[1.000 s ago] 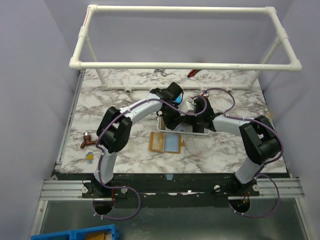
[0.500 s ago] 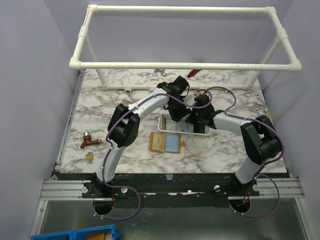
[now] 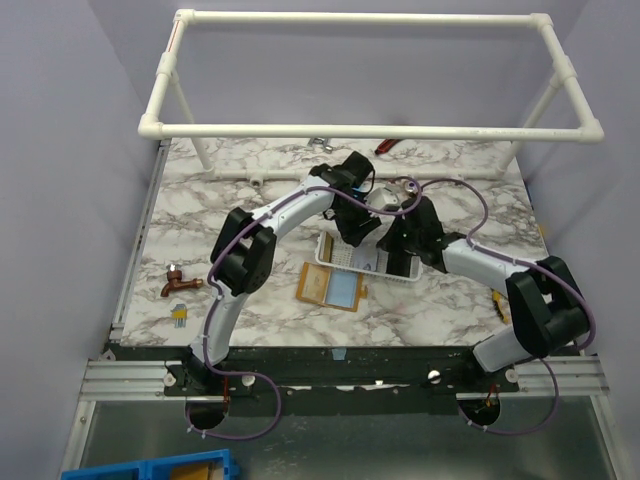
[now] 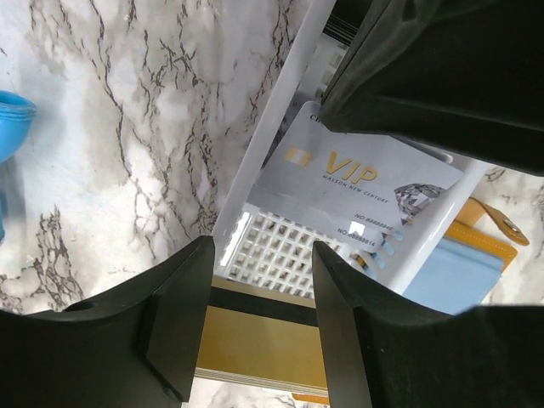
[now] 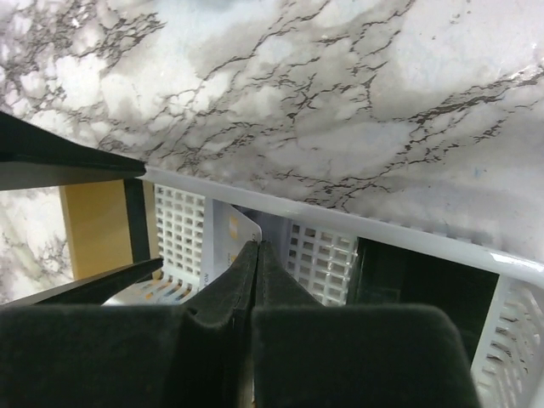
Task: Put the credit cards into the card holder
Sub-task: Pick up the credit card from the storage box.
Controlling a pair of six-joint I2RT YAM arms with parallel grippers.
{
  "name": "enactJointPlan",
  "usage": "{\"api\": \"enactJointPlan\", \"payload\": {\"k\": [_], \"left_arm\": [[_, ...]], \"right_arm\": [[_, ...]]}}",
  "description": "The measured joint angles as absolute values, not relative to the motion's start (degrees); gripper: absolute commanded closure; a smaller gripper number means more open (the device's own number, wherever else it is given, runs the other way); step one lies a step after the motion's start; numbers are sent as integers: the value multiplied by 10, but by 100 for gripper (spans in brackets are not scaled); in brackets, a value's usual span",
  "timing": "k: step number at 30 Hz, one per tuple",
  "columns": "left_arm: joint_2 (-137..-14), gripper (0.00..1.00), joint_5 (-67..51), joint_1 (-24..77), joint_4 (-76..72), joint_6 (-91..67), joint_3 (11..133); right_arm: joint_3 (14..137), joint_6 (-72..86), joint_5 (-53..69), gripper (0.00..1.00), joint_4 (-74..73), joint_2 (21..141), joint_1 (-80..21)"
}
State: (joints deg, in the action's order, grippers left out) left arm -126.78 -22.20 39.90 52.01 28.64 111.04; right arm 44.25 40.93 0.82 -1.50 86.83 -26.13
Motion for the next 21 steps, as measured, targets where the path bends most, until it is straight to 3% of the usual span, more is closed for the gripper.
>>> {"api": "enactJointPlan", "payload": {"k": [21], "left_arm": [[-1266,47,-458,336,543,145,1110]], "right_arm": [[377,385,51,97,105,761,-246]]}}
